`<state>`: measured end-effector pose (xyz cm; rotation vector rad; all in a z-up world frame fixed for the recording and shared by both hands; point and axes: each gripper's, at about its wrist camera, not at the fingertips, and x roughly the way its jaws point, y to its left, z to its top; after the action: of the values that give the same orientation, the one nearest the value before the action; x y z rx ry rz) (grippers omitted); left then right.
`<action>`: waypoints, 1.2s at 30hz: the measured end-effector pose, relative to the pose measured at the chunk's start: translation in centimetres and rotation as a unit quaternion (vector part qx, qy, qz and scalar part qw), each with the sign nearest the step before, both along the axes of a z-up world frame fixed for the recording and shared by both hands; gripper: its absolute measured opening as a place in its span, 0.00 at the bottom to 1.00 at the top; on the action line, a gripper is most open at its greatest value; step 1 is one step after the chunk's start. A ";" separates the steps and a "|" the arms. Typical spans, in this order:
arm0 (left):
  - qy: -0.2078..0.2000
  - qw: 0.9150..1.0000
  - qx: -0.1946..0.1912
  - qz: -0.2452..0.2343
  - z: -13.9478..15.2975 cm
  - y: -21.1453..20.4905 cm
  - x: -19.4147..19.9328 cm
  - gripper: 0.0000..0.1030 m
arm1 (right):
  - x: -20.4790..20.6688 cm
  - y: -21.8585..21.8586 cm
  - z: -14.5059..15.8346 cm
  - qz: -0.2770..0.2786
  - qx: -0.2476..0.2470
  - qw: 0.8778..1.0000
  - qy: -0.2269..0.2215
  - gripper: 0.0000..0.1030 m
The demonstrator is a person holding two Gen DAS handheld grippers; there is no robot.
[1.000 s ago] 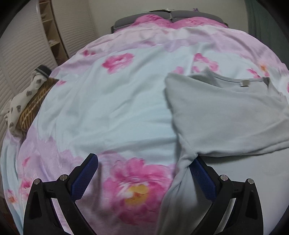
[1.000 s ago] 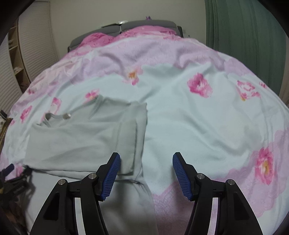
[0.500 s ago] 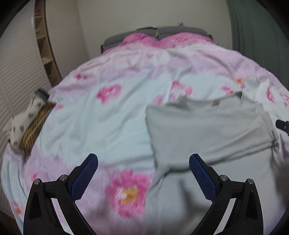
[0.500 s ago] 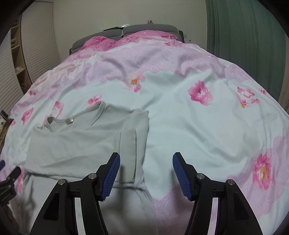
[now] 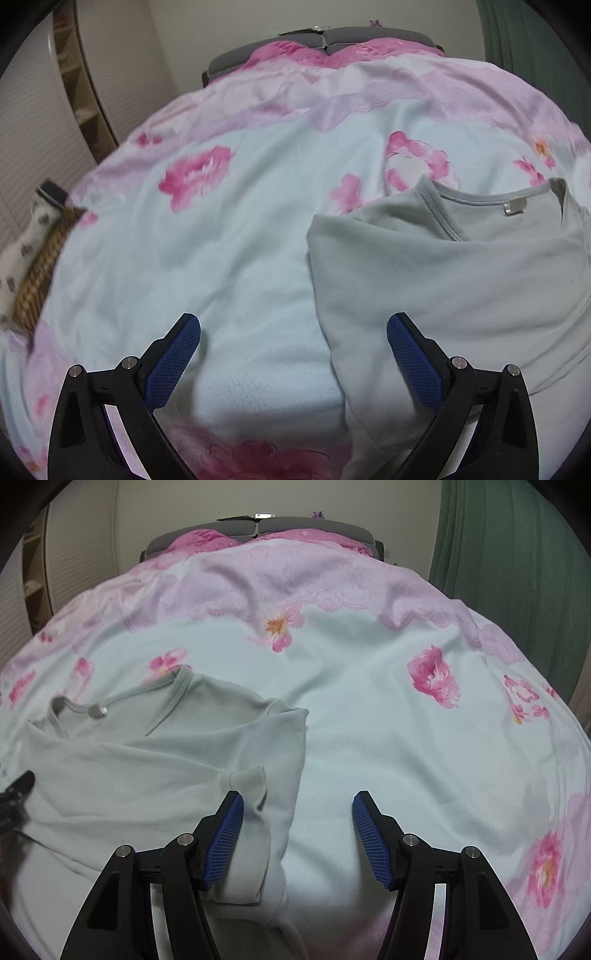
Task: Fold small clothes
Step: 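Fold the remaining shirt side inward toward the collar line with the right tool, then move the right tool to the grey shirt hem and grasp it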
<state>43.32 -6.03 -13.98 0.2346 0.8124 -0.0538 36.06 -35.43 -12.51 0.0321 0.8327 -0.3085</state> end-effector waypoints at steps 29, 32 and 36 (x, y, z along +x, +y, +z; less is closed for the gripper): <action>-0.022 0.998 0.028 -0.060 1.7 4.9 -29.1 1.00 | -26.7 4.4 1.9 0.020 0.072 0.997 0.019 0.62; -0.033 0.997 0.016 -0.073 1.7 4.8 -29.3 0.98 | -26.6 4.5 1.9 0.024 0.079 0.997 0.013 0.62; -0.047 0.995 0.015 -0.083 1.8 4.2 -29.0 0.98 | -25.3 3.9 0.9 0.013 0.108 0.994 0.018 0.62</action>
<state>14.31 -1.81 -12.15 0.3308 0.6992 -0.1846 10.73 -31.53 -11.59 0.2181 0.8988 -0.1934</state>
